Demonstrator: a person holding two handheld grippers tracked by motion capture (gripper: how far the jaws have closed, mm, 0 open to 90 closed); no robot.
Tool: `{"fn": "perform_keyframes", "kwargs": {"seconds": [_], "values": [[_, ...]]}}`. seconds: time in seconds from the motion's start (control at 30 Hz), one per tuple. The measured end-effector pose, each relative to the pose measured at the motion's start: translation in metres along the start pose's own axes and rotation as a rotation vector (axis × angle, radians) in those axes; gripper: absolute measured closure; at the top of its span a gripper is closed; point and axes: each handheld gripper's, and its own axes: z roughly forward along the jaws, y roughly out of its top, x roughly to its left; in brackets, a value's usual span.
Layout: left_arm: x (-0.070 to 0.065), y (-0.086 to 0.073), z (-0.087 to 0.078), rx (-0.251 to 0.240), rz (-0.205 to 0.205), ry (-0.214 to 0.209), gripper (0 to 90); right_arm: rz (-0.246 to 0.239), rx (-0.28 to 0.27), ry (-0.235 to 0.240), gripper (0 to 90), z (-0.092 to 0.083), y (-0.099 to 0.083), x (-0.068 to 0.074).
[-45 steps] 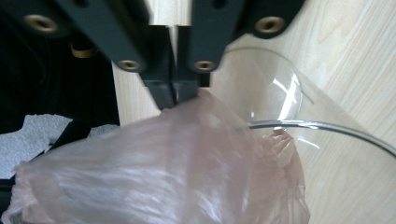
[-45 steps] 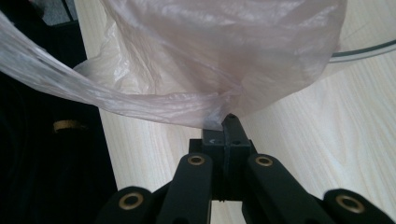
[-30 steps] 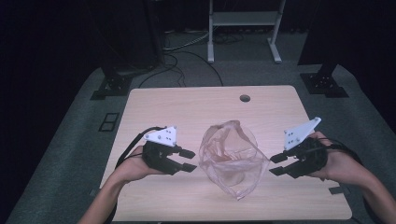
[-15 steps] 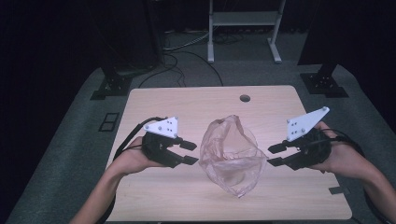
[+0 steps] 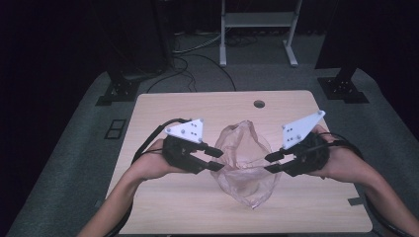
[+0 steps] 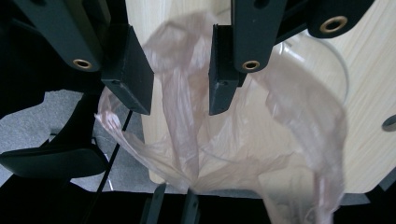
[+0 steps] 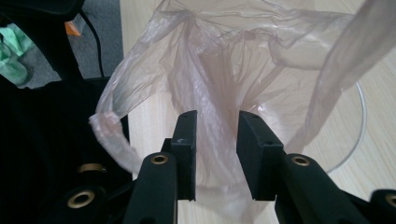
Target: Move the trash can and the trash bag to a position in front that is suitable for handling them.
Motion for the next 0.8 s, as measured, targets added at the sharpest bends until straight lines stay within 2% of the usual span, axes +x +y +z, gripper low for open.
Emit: {"fn": "perform_keyframes", "kwargs": {"seconds": [0.17,0.27,0.37,0.47,0.7,0.8], "values": [[0.004,0.003,0.023,0.043,-0.015,-0.015,60.4,-0.004,0.028,0.008,69.3,0.021,0.009,-0.005],[0.009,-0.001,0.032,0.1,-0.021,0.016,60.3,-0.002,0.08,0.006,68.2,0.034,0.009,-0.01],[0.017,-0.012,0.032,0.125,-0.051,0.043,59.1,0.018,0.115,-0.006,65.5,0.039,0.003,-0.017],[0.02,-0.02,0.029,0.142,-0.075,0.06,57.8,0.033,0.126,-0.011,63.9,0.038,-0.007,-0.023],[0.022,-0.025,0.025,0.148,-0.081,0.092,54.5,0.041,0.152,-0.044,59.9,0.034,-0.019,-0.025],[0.023,-0.027,0.027,0.176,-0.082,0.109,52.5,0.05,0.169,-0.056,56.8,0.035,-0.025,-0.026]]}}
